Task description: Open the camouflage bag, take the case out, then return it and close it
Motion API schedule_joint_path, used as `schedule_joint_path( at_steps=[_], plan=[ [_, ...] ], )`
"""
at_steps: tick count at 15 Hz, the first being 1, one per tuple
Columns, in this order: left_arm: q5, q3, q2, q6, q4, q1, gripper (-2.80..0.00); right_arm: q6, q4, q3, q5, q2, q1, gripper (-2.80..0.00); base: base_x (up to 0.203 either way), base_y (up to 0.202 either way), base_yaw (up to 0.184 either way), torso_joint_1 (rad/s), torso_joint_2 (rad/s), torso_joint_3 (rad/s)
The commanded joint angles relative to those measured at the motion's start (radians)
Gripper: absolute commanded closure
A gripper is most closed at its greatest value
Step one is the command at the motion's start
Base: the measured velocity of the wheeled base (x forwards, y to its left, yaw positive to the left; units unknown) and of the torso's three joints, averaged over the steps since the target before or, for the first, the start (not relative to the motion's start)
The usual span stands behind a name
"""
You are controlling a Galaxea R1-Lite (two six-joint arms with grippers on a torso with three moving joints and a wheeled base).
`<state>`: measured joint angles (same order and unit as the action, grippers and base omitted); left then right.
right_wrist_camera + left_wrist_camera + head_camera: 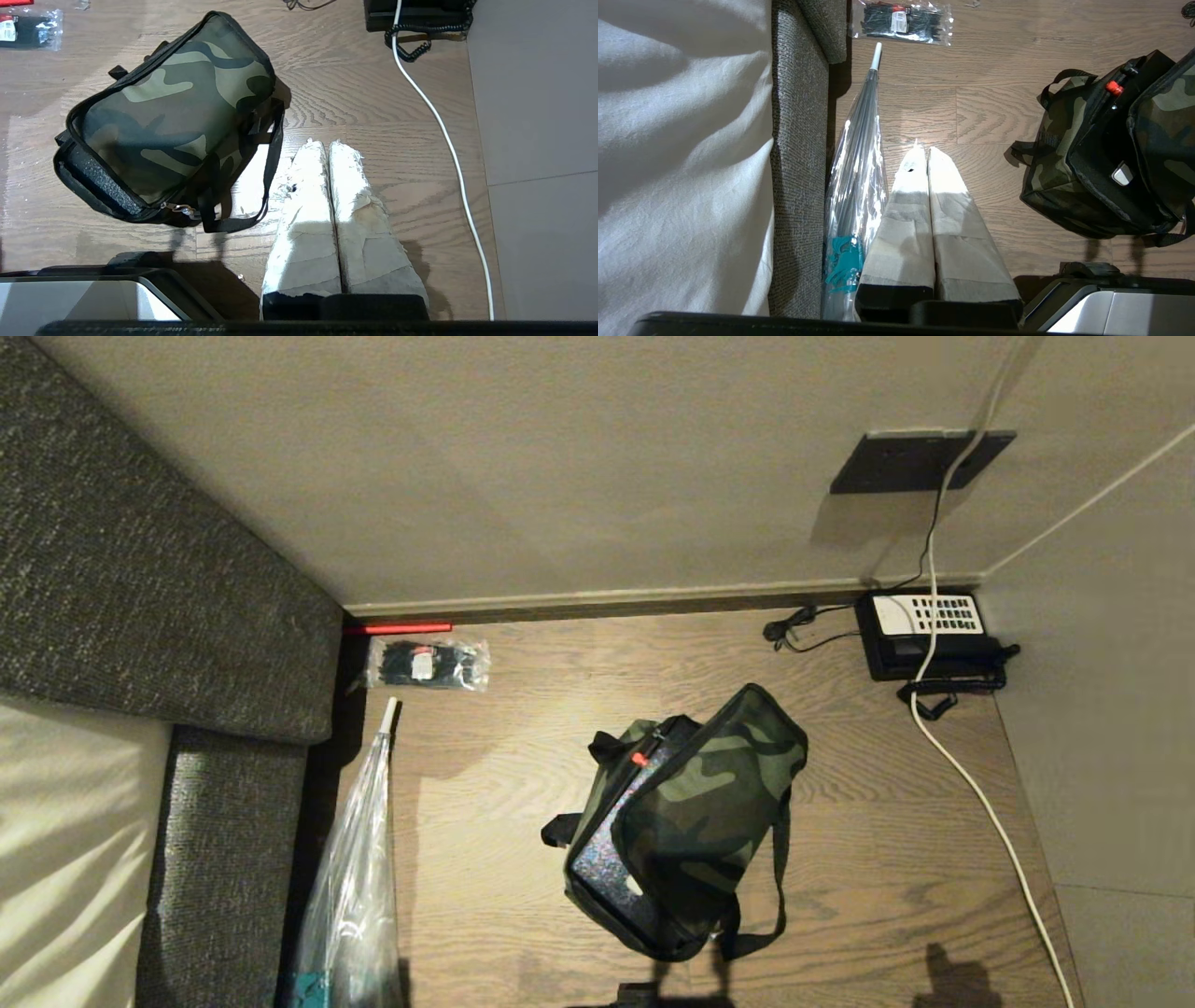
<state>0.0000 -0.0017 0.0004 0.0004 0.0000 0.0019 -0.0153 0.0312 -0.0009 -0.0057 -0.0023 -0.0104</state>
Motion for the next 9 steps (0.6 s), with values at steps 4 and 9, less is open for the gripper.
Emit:
schedule_joint_path(
  at_steps=[4, 9],
  plan=[
    [0.000, 0.000, -0.002, 0.003, -0.002, 0.001, 0.00, 0.000, 0.001, 0.013, 0.000, -0.019, 0.000, 0.00, 0.000, 0.000, 0.000, 0.000, 0.00, 0.000],
    [0.002, 0.000, -0.002, 0.001, 0.003, 0.001, 0.00, 0.000, 0.001, 0.013, 0.000, -0.019, 0.000, 0.00, 0.000, 0.000, 0.000, 0.000, 0.00, 0.096]
  ],
)
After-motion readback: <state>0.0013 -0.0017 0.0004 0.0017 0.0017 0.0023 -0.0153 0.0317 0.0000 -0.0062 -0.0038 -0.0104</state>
